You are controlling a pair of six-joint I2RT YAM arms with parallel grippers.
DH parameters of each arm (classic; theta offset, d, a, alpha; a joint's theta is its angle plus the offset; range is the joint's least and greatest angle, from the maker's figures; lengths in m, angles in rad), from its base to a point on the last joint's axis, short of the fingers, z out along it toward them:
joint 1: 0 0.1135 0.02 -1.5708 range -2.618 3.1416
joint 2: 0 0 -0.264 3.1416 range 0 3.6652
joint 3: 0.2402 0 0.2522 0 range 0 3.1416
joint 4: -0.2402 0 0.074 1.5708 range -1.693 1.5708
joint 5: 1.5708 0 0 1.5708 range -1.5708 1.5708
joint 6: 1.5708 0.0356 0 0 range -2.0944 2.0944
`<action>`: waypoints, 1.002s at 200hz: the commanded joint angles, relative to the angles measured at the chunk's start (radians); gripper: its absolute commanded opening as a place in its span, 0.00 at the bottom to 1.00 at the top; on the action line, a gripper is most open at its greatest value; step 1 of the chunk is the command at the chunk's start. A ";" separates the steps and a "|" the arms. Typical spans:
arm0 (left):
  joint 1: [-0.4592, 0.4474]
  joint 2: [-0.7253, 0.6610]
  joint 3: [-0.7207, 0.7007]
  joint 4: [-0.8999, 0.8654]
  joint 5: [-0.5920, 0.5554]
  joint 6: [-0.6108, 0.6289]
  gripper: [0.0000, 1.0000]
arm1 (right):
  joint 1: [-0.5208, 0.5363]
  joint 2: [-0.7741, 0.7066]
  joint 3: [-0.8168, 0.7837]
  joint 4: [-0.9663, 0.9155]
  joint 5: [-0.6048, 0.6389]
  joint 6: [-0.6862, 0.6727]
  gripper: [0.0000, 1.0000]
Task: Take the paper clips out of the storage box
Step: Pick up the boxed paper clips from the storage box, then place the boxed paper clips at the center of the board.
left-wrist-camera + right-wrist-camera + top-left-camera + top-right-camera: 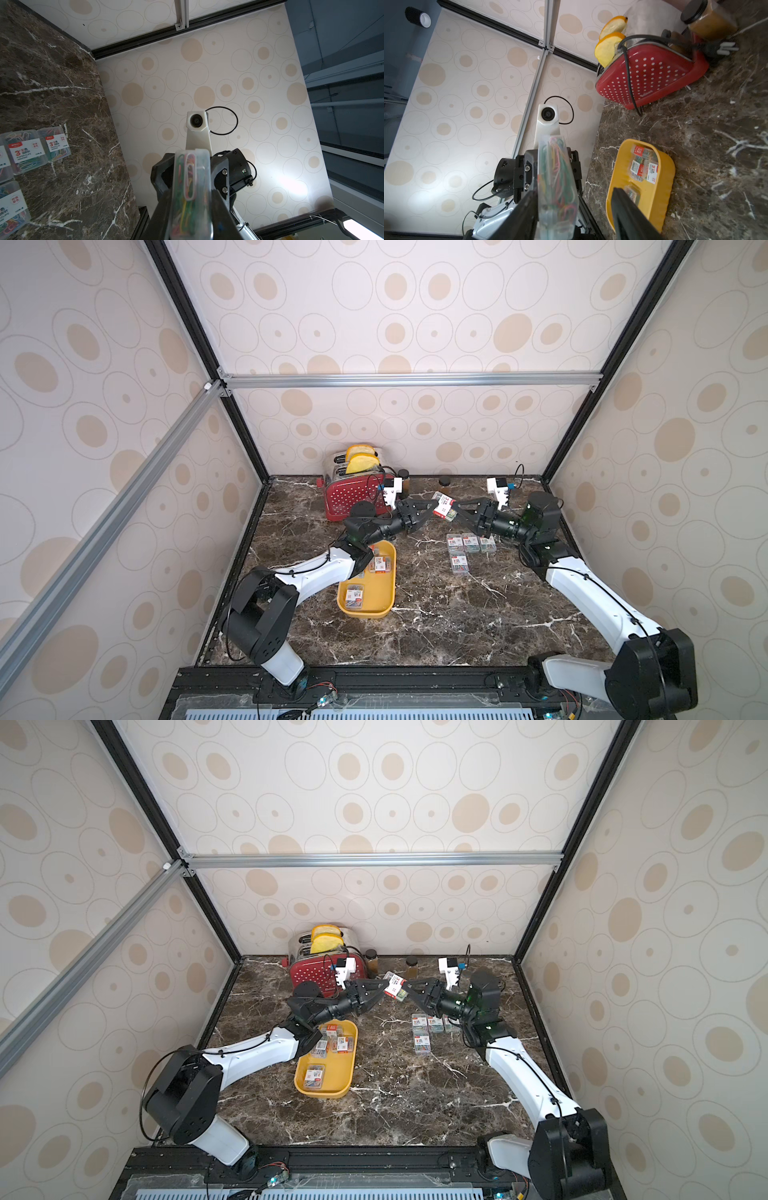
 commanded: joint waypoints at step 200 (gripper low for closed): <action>0.101 -0.107 0.288 -1.166 0.544 0.998 0.63 | -0.021 0.147 0.200 -0.545 -0.428 -0.614 0.16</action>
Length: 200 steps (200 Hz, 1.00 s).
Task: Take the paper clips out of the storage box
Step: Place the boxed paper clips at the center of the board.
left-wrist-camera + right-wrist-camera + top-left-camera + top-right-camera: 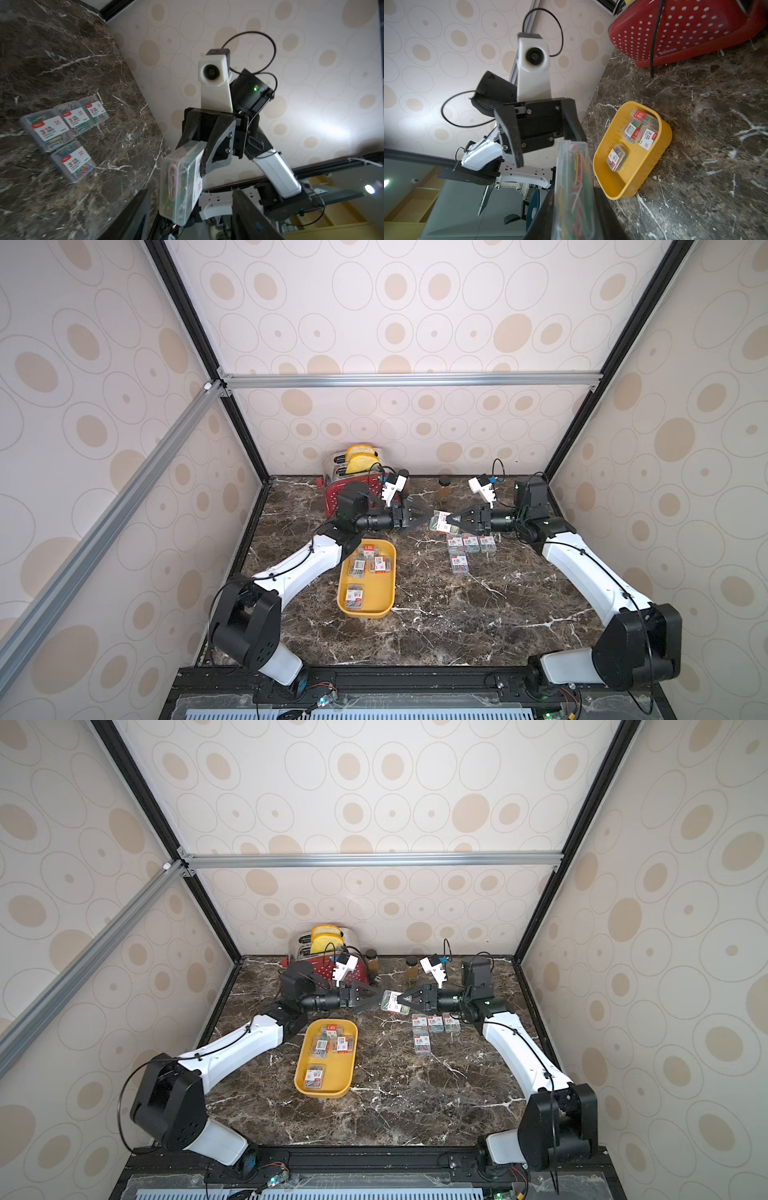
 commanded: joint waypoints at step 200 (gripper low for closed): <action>-0.004 0.033 0.175 -0.671 0.098 0.756 0.72 | 0.089 0.014 -0.045 -0.123 -0.158 -0.212 0.14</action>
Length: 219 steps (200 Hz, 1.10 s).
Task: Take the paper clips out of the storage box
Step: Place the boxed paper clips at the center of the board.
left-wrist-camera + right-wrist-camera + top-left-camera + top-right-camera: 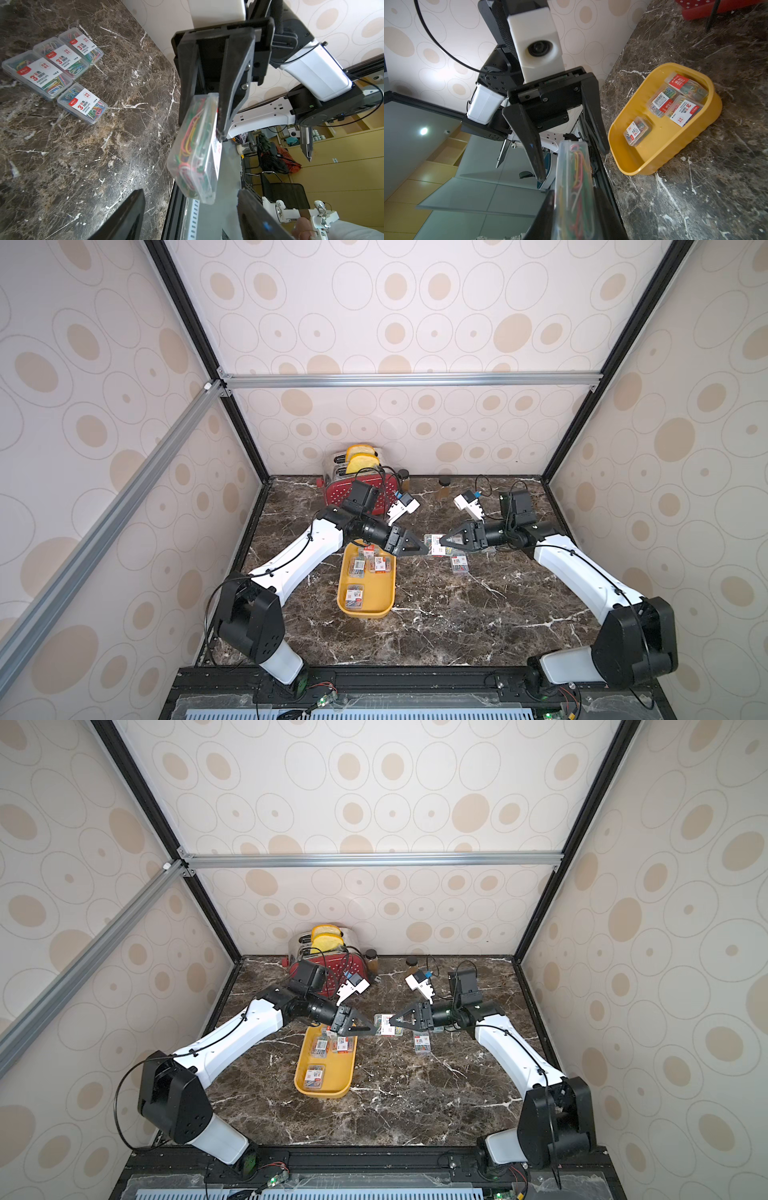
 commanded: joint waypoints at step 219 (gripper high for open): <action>-0.009 0.082 0.011 0.211 0.105 -0.071 0.25 | 0.028 0.081 0.044 0.073 -0.026 0.031 0.15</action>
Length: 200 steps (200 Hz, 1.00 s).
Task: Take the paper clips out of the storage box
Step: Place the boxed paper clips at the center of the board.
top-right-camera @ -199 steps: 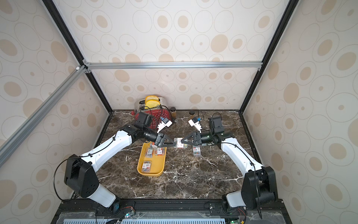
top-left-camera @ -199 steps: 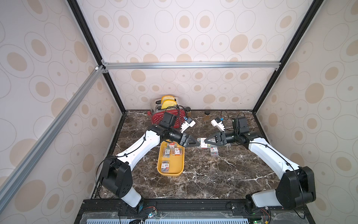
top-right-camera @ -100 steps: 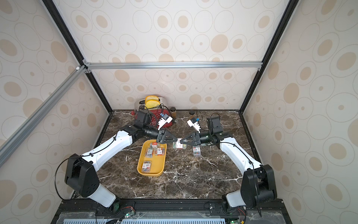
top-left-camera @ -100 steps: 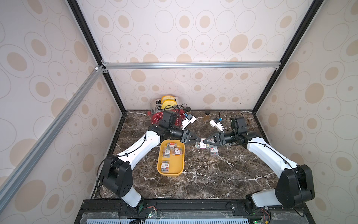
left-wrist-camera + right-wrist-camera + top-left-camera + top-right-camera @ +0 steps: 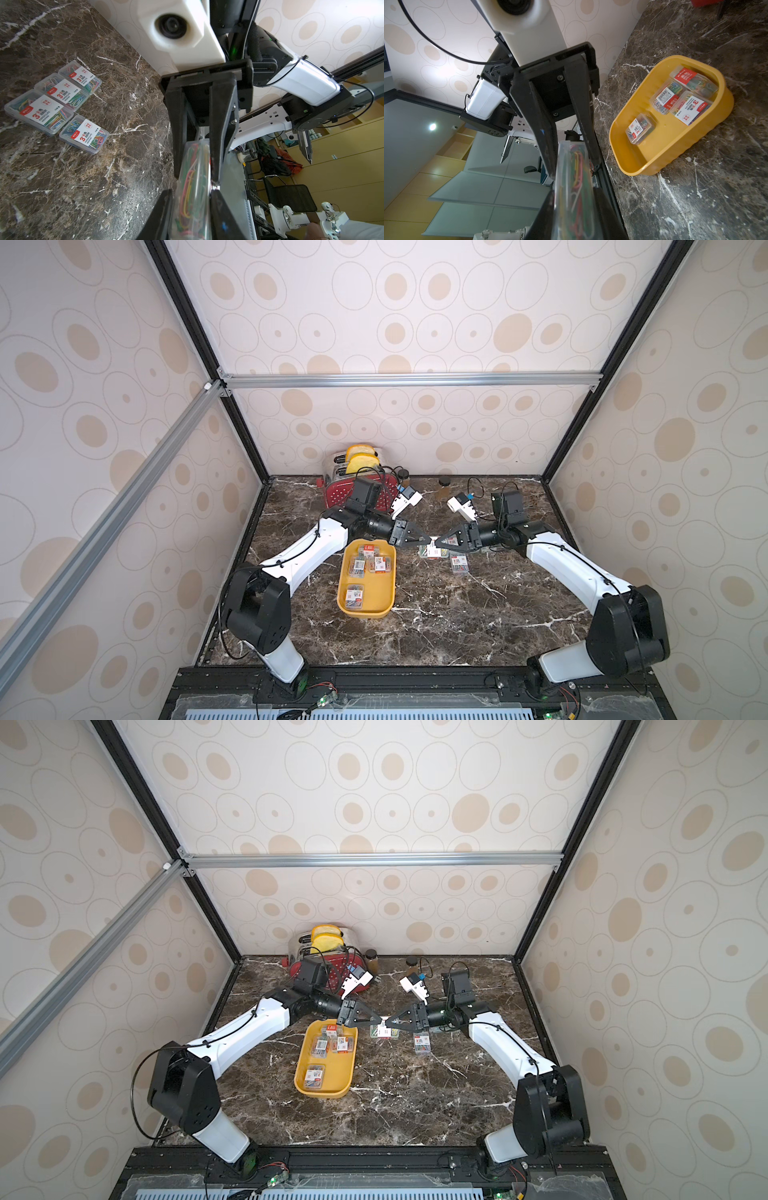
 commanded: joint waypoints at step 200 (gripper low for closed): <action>-0.013 -0.023 -0.001 0.060 -0.255 -0.027 0.00 | -0.074 -0.028 0.211 -0.352 0.339 -0.008 0.84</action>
